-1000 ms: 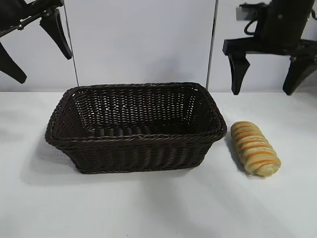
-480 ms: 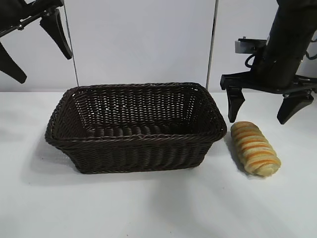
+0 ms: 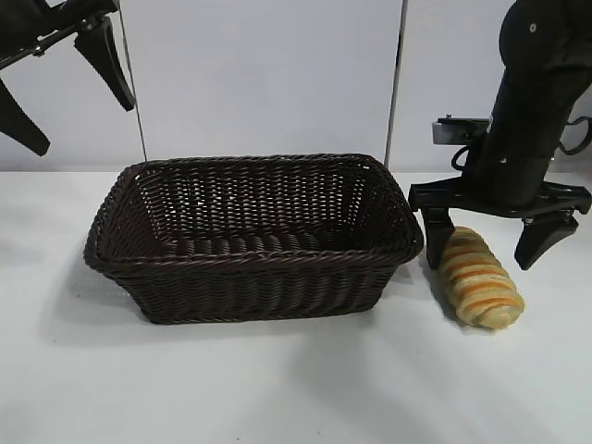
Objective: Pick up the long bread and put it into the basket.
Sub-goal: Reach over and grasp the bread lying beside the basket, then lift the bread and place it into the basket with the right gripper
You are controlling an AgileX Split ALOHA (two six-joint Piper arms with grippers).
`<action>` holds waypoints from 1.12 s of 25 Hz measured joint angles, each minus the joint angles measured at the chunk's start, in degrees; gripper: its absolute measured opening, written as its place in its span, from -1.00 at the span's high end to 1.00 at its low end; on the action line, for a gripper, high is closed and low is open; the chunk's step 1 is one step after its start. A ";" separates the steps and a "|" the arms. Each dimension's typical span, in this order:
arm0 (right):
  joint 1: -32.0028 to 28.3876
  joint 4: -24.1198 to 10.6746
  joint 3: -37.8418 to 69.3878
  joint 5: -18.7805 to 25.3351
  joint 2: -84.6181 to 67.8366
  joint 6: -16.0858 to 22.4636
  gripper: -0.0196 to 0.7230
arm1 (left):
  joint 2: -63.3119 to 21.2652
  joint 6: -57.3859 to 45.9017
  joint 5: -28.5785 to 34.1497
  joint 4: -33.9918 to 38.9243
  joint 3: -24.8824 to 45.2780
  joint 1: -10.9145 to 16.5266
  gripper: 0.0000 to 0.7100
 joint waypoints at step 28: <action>0.00 -0.78 -4.43 7.29 -6.84 0.16 0.77 | 0.00 -0.07 -1.71 0.00 0.00 0.00 -0.77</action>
